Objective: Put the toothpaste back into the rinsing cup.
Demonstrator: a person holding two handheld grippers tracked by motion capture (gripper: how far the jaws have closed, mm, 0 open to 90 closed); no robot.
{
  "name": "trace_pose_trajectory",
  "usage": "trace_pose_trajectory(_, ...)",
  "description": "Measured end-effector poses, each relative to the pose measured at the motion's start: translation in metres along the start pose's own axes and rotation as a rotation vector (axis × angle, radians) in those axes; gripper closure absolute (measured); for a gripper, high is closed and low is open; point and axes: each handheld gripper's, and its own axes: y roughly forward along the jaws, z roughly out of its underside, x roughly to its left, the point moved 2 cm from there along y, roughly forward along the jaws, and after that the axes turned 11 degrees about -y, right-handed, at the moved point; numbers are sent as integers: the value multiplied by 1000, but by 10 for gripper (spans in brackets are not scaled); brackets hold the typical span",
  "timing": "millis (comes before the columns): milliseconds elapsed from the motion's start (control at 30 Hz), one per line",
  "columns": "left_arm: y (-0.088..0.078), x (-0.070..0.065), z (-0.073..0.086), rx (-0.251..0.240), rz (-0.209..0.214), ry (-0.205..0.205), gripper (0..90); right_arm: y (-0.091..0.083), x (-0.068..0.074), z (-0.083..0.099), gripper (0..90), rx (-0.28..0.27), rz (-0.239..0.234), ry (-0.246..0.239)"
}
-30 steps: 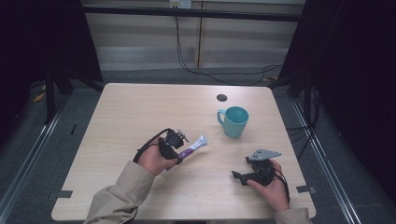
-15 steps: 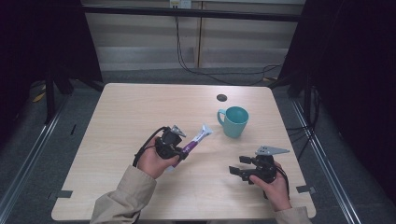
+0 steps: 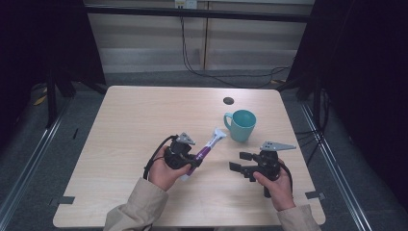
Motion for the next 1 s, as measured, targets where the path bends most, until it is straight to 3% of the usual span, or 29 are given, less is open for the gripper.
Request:
trace_pose_trajectory(133,2,-3,1,-10,5,-2,735,1,1,-8,234,-7,-1,13)
trace_pose_trajectory(467,7,-19,-2,-69,65,-9,738,12,5,-28,262,-49,-50,89)
trace_pose_trajectory(700,7,-31,-3,-103,112,-3,740,20,7,-34,288,-57,-67,94)
trace_pose_trajectory(833,8,-34,-3,-120,158,-23,740,23,9,-37,334,-73,-95,113)
trace_pose_trajectory(900,9,-35,-2,-128,174,-33,740,23,10,-39,425,-92,-112,125)
trace_pose_trajectory(1000,10,-36,-2,-155,202,-48,740,23,13,-44,470,-98,-101,116)
